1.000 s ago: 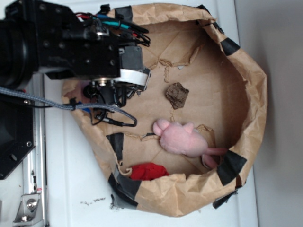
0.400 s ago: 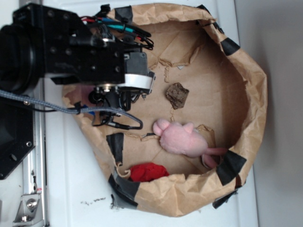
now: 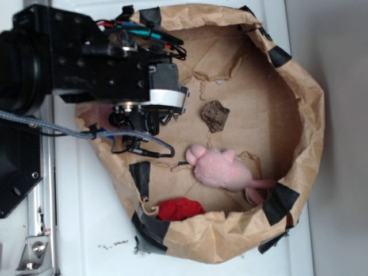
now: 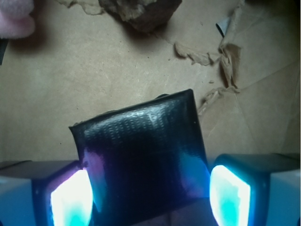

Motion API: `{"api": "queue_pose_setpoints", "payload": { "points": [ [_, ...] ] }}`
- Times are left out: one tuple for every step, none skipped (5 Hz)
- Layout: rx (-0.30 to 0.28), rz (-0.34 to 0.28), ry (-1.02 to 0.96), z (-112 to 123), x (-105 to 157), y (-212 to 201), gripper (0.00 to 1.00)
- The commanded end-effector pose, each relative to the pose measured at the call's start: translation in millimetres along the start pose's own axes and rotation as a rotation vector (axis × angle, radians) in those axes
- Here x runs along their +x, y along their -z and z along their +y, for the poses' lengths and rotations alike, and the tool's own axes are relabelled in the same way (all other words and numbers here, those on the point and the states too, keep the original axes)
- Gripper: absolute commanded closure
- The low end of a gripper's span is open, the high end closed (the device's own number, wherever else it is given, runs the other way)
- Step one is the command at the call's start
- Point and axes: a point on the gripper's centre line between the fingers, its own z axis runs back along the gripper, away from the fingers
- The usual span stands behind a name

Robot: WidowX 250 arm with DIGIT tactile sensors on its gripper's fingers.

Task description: Grab the black box.

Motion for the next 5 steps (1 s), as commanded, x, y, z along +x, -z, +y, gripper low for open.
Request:
{"api": "queue_pose_setpoints", "payload": {
  "points": [
    [-0.056, -0.116, -0.133, 16, 20, -59, 1.00],
    [-0.112, -0.137, -0.195, 17, 27, -92, 1.00],
    [-0.123, -0.149, -0.217, 15, 30, -101, 1.00],
    [-0.119, -0.160, -0.247, 13, 34, -95, 1.00],
    [-0.122, -0.160, -0.239, 8, 37, -94, 1.00]
  ]
}}
